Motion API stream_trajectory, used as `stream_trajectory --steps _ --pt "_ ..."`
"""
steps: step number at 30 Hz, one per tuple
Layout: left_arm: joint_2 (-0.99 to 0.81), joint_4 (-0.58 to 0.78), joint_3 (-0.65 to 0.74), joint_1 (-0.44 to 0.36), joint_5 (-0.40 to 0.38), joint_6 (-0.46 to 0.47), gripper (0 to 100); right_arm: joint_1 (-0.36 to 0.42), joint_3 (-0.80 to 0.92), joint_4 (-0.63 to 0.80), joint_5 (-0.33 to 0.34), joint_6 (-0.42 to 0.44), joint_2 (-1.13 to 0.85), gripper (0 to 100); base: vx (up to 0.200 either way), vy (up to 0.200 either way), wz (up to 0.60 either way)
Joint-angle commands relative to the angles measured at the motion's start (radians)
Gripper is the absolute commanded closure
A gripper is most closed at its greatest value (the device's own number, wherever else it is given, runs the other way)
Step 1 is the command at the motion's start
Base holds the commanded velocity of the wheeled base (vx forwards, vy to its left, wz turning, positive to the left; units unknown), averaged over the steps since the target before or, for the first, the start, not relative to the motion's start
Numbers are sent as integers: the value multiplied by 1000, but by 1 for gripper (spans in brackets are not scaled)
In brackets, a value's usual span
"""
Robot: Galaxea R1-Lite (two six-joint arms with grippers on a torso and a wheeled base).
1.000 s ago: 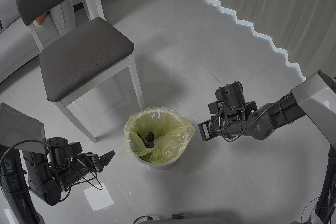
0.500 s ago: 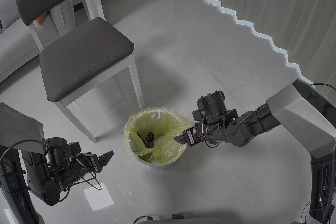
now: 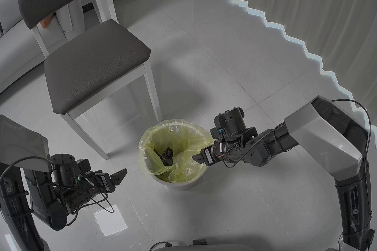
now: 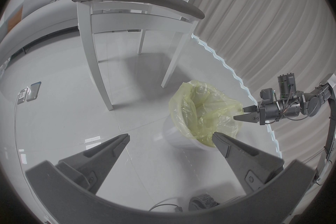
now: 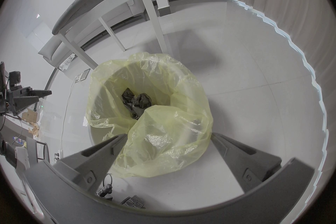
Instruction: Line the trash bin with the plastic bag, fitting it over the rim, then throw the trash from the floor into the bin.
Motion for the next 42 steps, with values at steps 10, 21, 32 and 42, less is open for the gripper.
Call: stream_trajectory --steps 10,21,32,42 --pt "-3 -18 1 2 2 -2 0 -1 -2 5 -10 6 9 100 0 0 0" --pt "-24 -18 20 21 0 -2 0 22 128 7 -13 6 -173 100 0 0 0" --pt "-15 -18 20 17 2 -2 0 20 308 -4 -13 9 -304 100 0 0 0" --pt "-35 -18 37 12 2 -2 0 23 403 -82 -10 12 -212 100 0 0 0"
